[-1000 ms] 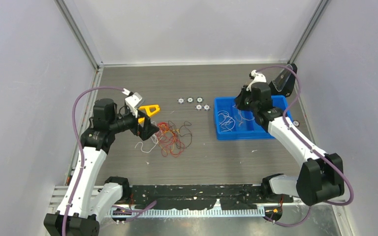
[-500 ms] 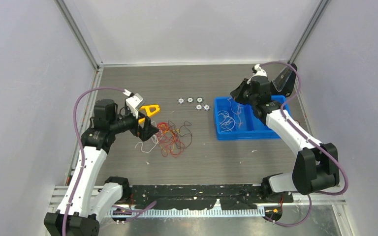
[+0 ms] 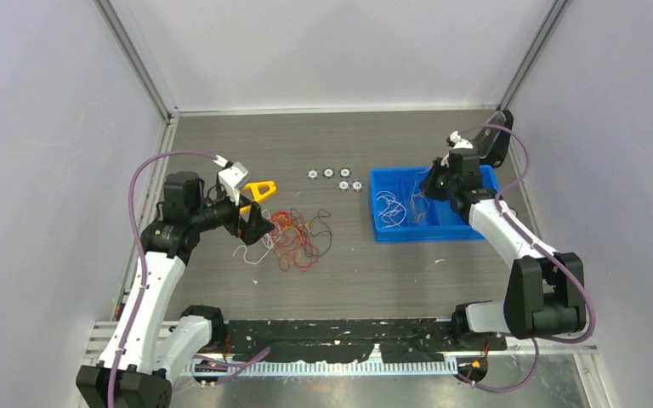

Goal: Untangle the cables

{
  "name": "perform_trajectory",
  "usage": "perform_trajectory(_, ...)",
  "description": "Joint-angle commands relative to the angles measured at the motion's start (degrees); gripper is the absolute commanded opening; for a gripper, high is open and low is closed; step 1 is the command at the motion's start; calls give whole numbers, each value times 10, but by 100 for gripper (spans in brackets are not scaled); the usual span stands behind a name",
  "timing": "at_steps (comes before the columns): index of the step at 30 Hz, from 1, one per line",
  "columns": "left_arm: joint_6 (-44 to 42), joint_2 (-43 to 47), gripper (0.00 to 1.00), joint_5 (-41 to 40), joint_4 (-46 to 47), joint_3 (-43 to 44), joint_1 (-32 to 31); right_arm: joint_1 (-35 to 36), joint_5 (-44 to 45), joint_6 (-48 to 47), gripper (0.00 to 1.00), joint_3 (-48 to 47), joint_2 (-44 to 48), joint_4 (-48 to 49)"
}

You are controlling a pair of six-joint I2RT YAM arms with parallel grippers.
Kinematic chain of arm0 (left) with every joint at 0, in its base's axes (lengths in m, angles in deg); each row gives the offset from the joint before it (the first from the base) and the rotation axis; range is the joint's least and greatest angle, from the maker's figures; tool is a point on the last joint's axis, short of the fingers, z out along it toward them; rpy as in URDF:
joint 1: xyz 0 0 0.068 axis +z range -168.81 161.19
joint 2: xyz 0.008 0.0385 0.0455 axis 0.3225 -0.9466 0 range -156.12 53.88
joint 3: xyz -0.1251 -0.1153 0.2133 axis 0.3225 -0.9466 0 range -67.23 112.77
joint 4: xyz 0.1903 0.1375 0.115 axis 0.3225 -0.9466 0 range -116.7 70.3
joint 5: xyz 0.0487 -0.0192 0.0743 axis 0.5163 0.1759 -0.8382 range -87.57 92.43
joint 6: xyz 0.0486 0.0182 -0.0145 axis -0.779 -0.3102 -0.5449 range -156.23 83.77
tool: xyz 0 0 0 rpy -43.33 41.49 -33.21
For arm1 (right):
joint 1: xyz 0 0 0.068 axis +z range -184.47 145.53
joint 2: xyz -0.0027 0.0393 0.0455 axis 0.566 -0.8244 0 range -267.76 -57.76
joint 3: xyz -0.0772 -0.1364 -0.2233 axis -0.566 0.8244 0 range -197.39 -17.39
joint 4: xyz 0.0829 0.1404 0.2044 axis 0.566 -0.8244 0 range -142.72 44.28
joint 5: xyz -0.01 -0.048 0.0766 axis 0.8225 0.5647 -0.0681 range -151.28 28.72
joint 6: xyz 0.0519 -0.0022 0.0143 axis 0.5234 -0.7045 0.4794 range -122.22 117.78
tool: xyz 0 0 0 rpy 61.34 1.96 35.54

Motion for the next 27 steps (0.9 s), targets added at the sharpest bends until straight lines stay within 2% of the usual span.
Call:
perform_trajectory(1,-11,6,100,3,1,5,-2,-7,-16,-168,5,3,-26,-75)
perform_trajectory(5,-3,4,100,5,9,4,-2,-9,-38,-254,5,-47,-105,-181)
perform_trajectory(11,4,12,100,1,16,-7,-2,-8,-48,-319,5,-116,-192,-247)
perform_trajectory(16,4,18,100,-3,14,-17,-2,-6,-37,-333,6,-178,-241,-275)
perform_trajectory(18,0,19,100,-6,12,-16,-2,-6,-53,-330,12,-184,-224,-279)
perform_trajectory(21,-3,23,99,-7,9,-15,-2,-5,-76,-326,32,-183,-188,-282)
perform_trajectory(27,-7,25,100,-5,10,-14,-2,-5,-88,-327,54,-207,-131,-331)
